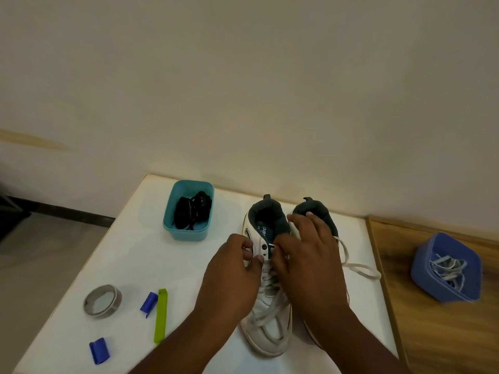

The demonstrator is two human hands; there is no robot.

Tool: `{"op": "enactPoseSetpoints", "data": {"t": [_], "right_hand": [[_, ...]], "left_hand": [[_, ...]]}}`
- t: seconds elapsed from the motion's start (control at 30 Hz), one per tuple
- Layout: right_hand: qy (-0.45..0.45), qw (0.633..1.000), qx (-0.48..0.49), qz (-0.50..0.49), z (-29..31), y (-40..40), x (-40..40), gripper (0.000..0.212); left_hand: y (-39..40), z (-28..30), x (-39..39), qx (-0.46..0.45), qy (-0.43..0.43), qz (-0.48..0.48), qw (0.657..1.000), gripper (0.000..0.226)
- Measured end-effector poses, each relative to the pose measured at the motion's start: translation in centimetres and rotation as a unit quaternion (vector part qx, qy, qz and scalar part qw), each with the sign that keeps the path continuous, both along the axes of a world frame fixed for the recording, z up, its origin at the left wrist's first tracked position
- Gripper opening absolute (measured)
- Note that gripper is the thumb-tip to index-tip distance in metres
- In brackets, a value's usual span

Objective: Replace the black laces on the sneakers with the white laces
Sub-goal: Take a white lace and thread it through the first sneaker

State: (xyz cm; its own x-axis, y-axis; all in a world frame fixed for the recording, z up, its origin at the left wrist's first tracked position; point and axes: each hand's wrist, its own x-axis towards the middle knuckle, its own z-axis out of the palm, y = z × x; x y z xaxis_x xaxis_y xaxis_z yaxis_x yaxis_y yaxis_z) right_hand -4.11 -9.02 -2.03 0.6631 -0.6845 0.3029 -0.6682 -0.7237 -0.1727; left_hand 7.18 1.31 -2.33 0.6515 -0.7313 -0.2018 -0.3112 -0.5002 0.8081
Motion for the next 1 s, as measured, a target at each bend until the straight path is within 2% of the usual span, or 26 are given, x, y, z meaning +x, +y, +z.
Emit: {"op": "enactPoseSetpoints", "data": {"t": [0.1,0.23,0.33,0.47,0.6,0.63,0.87,1.0], "right_hand": [[0.028,0.999,-0.001,-0.019,0.1,0.2,0.4,0.010],[0.010,0.999,0.017,-0.039,-0.1,0.5,0.5,0.008],[0.018,0.998,0.019,-0.056,-0.1,0.7,0.4,0.009],[0.053,0.998,0.038,-0.021,0.0,0.6,0.6,0.008],[-0.026,0.976,0.214,-0.023,0.0,-0.1,0.5,0.011],[-0.033,0.971,0.234,-0.021,0.0,-0.3,0.4,0.012],[0.002,0.978,0.208,0.013,-0.3,-0.4,0.5,0.013],[-0.024,0.975,0.223,0.011,-0.2,0.1,0.7,0.013]], "left_hand": [[0.2,-0.3,0.4,-0.001,-0.006,-0.001,1.000,0.020],[0.3,-0.6,0.5,0.004,0.003,-0.004,1.000,0.022],[0.3,-0.5,0.5,0.000,-0.003,-0.013,1.000,0.034],[0.4,-0.7,0.5,-0.007,-0.005,-0.028,1.000,0.043],[0.3,-0.7,0.8,-0.019,0.004,-0.019,1.000,0.036],[0.2,-0.7,1.0,-0.022,0.005,-0.015,1.000,0.034],[0.2,-0.8,1.3,-0.033,0.005,0.003,0.999,0.030],[0.3,-0.6,1.6,-0.042,-0.029,0.014,0.999,0.012]]}}
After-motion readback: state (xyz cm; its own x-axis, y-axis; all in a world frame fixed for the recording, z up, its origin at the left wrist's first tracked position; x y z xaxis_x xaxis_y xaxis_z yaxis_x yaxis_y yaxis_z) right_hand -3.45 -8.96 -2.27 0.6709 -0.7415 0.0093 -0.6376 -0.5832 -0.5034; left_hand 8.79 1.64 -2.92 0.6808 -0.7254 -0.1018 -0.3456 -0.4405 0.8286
